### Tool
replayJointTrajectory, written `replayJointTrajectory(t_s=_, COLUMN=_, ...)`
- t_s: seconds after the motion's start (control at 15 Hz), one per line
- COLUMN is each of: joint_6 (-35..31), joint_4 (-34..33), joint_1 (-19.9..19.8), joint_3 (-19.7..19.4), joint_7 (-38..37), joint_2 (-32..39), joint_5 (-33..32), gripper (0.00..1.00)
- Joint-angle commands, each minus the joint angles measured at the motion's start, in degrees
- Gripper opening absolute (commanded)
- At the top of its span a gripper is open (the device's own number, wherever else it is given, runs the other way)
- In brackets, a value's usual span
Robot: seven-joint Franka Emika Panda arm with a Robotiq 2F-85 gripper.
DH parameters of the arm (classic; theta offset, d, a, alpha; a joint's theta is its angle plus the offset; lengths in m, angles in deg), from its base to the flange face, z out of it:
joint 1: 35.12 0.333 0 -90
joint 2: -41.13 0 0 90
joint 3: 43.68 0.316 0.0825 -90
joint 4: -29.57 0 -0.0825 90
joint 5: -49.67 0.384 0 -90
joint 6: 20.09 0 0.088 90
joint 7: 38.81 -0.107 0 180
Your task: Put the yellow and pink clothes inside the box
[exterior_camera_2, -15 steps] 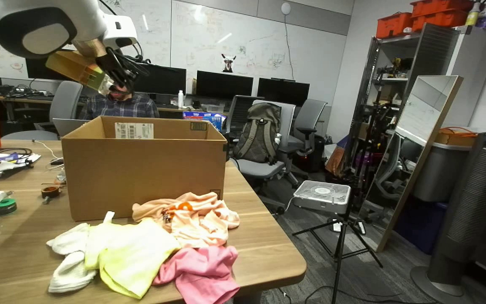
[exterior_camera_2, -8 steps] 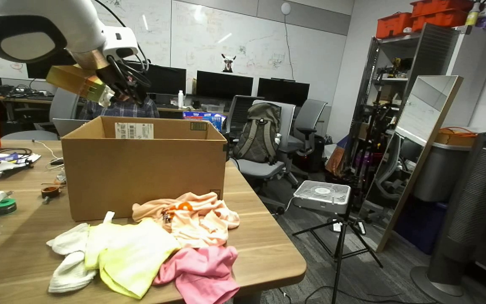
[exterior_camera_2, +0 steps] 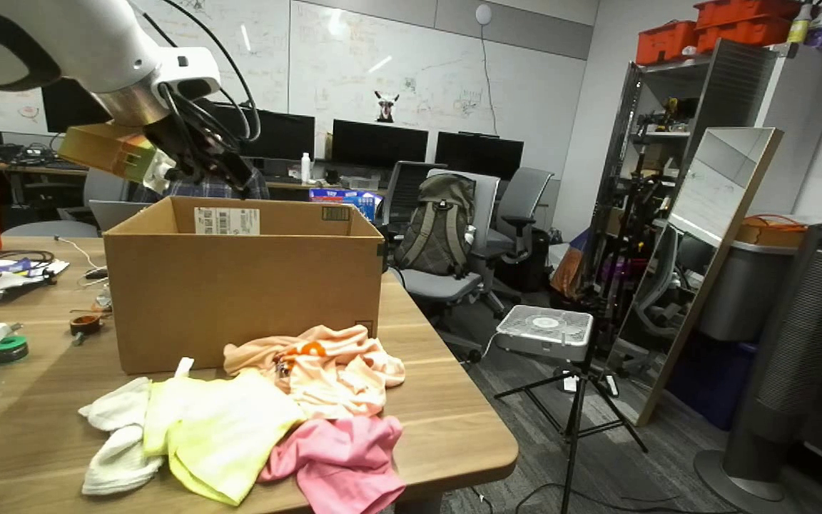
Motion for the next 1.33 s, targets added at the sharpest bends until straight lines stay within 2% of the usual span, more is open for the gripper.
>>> replayJointTrajectory(t_s=0.0, joint_6=-7.6, joint_4=-2.4, joint_1=0.7, joint_3=1.4, joint_7=15.3, joint_2=4.6, joint_5=13.2, gripper=1.0)
replayJointTrajectory(t_s=0.2, joint_6=-14.9, joint_4=-5.9, joint_1=1.5, joint_3=1.2, joint_7=27.1, joint_2=6.7, joint_5=23.5, gripper=1.0)
replayJointTrajectory(t_s=0.47, joint_6=-23.3, joint_4=-14.5, joint_1=1.2, joint_3=-0.6, joint_7=41.8, joint_2=6.0, joint_5=33.7, gripper=1.0)
replayJointTrajectory(t_s=0.53, joint_6=-25.3, joint_4=-15.9, joint_1=11.2, joint_3=-10.7, joint_7=42.9, joint_2=6.2, joint_5=33.7, gripper=1.0)
replayJointTrajectory(t_s=0.6, joint_6=-26.7, joint_4=-17.6, joint_1=12.9, joint_3=-13.2, joint_7=45.1, joint_2=5.7, joint_5=34.8, gripper=1.0)
replayJointTrajectory(t_s=0.87, joint_6=-30.1, joint_4=-21.1, joint_1=28.3, joint_3=-31.0, joint_7=48.8, joint_2=5.4, joint_5=35.7, gripper=1.0)
replayJointTrajectory(t_s=0.93, joint_6=-29.7, joint_4=-21.9, joint_1=22.2, joint_3=-26.3, joint_7=51.1, joint_2=4.1, joint_5=37.9, gripper=1.0)
replayJointTrajectory(t_s=1.0, joint_6=-30.2, joint_4=-22.3, joint_1=24.0, joint_3=-28.7, joint_7=51.9, joint_2=4.0, joint_5=38.7, gripper=1.0)
replayJointTrajectory(t_s=1.27, joint_6=-30.9, joint_4=-23.3, joint_1=23.4, joint_3=-31.3, joint_7=55.9, joint_2=2.1, joint_5=42.9, gripper=1.0)
